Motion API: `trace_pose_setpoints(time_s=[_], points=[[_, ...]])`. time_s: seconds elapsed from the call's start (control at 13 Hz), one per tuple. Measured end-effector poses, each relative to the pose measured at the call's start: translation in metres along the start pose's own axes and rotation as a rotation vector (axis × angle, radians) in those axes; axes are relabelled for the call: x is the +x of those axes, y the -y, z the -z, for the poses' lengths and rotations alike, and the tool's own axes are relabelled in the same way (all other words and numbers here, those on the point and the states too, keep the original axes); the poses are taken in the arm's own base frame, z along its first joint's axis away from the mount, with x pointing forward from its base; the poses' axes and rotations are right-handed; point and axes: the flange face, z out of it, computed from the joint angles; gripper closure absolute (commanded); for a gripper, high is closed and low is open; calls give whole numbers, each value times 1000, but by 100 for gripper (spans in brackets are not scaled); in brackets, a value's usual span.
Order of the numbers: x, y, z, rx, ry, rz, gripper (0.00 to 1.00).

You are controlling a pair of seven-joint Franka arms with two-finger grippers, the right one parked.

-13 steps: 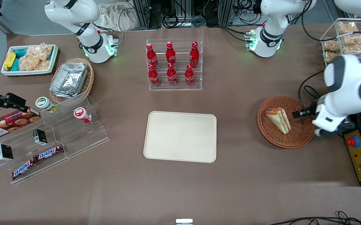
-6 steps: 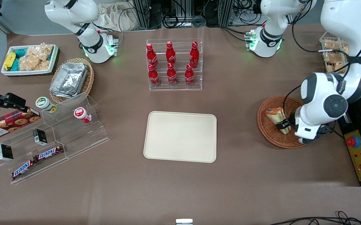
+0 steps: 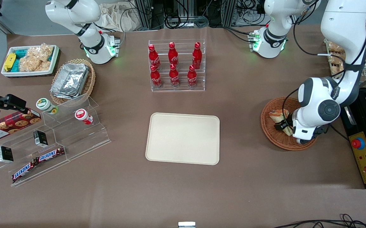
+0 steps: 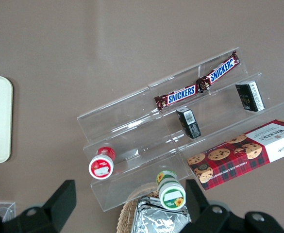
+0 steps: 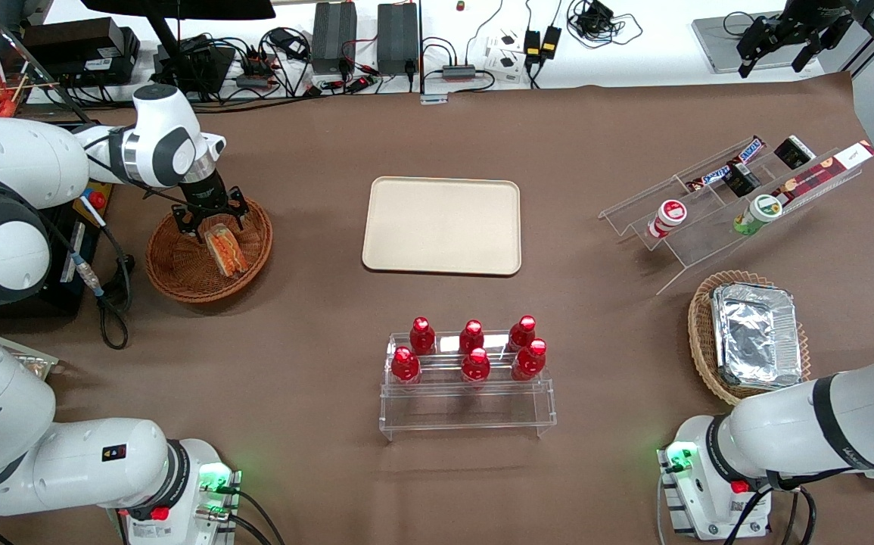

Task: Place sandwich from basket to tray
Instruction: 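Close the left gripper on the sandwich and lift it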

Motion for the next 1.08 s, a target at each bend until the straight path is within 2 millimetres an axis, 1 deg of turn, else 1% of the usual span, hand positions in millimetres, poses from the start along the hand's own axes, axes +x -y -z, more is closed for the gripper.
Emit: trace_pose_setpoints(time_s=[0.08,0.23,0.31,0.46,0.54,0.69,0.85,0.92,1.08], points=[[1,0,-1,-2,-1,2,60],[1,-1,-2,-3,-3,6,97],[1,-1,-2,-3,-3,6,100],[1,0,2,-4,-6,7,100],[2,0,8,-6,-13,7,100],[2,1,34,-6,-28,8,100],[0,-2,74,17,-19,5,100],[1,-3,100,31,-10,5,100],[7,-4,166,40,-11,-24,100]])
